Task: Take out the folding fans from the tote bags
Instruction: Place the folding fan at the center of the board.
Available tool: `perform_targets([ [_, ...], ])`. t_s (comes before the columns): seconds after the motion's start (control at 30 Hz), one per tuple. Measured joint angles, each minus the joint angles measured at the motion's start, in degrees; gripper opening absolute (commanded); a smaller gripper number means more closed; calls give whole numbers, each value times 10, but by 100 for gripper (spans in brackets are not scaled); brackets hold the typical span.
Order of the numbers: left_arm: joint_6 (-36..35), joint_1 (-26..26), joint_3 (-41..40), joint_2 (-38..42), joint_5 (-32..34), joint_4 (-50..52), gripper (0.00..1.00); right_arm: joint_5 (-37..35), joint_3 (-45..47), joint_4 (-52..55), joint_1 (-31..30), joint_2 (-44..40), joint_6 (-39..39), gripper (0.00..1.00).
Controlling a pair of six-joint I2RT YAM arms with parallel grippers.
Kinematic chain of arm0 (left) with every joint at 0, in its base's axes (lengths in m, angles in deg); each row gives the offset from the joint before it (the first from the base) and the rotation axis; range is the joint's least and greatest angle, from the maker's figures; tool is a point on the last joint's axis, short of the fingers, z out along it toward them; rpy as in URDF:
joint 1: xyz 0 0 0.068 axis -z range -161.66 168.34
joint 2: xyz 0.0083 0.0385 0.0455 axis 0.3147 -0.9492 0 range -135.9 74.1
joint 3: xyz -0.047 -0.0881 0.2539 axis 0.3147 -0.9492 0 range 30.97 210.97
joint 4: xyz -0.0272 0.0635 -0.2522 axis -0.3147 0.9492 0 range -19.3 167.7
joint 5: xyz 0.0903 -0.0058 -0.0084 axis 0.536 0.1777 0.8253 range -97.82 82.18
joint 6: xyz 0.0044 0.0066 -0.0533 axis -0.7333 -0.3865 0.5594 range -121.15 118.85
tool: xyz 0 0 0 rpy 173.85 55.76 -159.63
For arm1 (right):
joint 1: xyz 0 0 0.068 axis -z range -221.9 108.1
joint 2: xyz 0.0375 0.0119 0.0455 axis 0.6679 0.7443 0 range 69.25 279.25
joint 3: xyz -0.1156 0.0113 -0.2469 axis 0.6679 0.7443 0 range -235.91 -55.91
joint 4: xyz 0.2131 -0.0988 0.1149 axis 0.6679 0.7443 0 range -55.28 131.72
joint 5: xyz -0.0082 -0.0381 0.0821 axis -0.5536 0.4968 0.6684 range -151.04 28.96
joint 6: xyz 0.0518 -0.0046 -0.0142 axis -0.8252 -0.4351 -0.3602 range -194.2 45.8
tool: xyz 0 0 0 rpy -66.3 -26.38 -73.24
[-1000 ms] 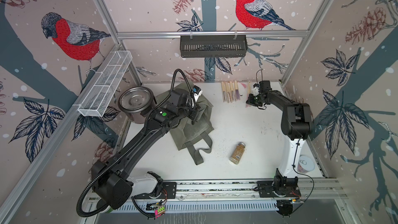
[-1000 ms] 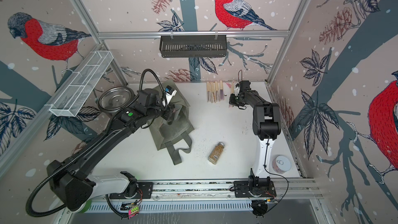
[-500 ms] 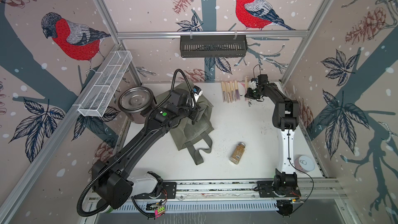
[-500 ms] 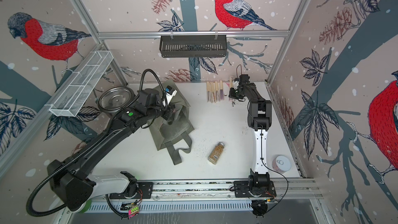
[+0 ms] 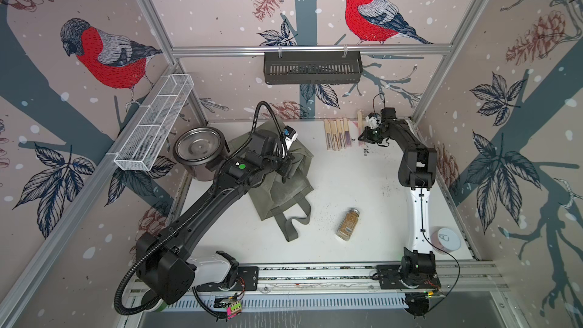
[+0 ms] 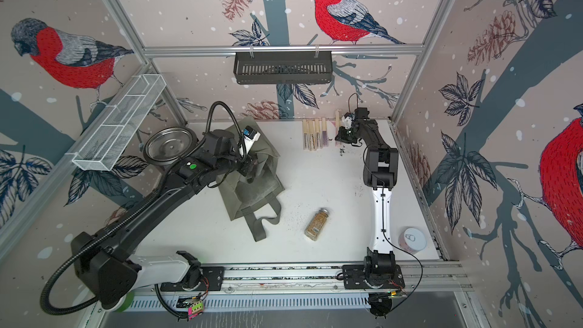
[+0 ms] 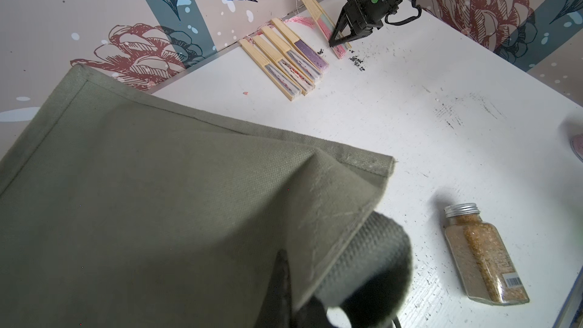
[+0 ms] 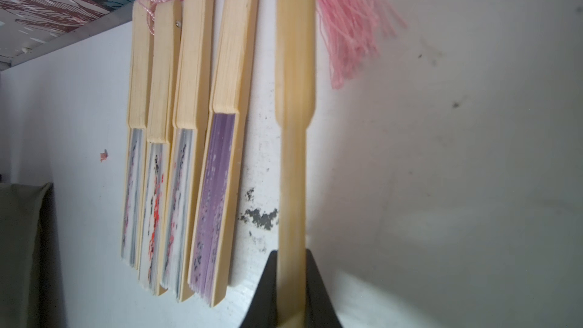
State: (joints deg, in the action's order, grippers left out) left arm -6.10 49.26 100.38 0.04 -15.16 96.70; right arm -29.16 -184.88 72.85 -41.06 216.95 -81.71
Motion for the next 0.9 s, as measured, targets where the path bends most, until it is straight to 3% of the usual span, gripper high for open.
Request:
perform_targets([
  [0.43,0,0,0,-3,-1,0,0,36,-10,8,1,17,0,19],
  [0.57,0,0,0,-3,-1,0,0,40,-10,8,1,17,-3,28],
  [0.9,0,0,0,-3,-1,0,0,34,15,-15,0,3,-30,34],
])
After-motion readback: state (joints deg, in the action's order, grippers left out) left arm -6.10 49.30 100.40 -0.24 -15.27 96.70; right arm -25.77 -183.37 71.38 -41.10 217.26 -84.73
